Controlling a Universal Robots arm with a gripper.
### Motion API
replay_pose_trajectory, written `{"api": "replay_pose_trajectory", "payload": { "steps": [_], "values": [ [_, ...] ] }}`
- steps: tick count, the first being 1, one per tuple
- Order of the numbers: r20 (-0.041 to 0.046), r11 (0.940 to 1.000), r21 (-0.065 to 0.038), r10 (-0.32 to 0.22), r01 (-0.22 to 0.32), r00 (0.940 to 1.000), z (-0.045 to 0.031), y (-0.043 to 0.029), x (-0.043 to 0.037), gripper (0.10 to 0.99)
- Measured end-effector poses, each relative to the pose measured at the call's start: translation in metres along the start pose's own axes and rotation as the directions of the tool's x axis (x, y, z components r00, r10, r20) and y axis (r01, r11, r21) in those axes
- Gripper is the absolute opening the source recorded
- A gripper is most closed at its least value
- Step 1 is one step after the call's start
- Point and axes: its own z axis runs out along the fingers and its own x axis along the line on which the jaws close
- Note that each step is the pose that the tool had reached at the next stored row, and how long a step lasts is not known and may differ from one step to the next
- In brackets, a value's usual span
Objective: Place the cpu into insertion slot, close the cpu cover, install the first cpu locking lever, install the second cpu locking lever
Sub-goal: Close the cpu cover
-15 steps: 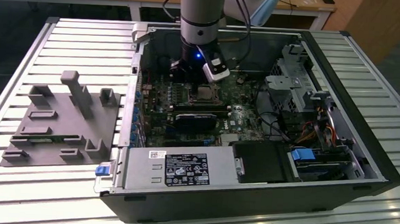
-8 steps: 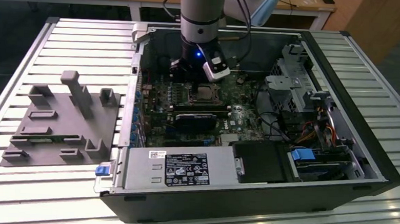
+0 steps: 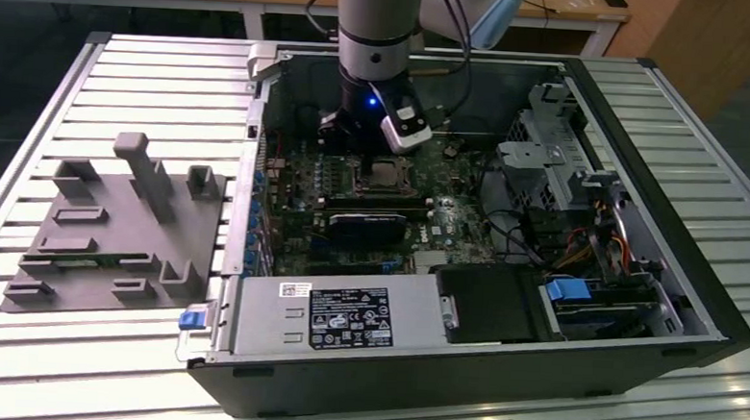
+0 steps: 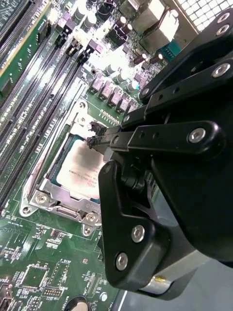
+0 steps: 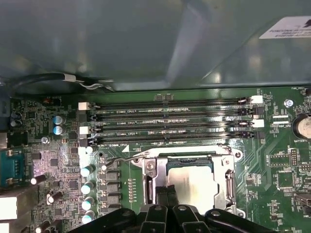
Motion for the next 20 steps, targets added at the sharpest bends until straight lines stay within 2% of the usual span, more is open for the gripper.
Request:
{"api": "replay_pose_trajectory", "payload": {
  "steps": [2,12,16,20],
  "values": [
    [0.0002,1.0,0.002,0.001,-0.001,1.0,0.0,0.0002,-0.0018,0.102],
    [0.0002,1.0,0.002,0.001,-0.001,1.0,0.0008,0.0021,-0.0226,0.102],
    [0.0002,1.0,0.003,0.001,-0.001,1.0,-0.0007,0.0023,-0.0233,0.102],
    [0.0003,1.0,0.003,0.001,-0.001,1.0,-0.0085,0.0026,-0.0235,0.102]
  ]
}}
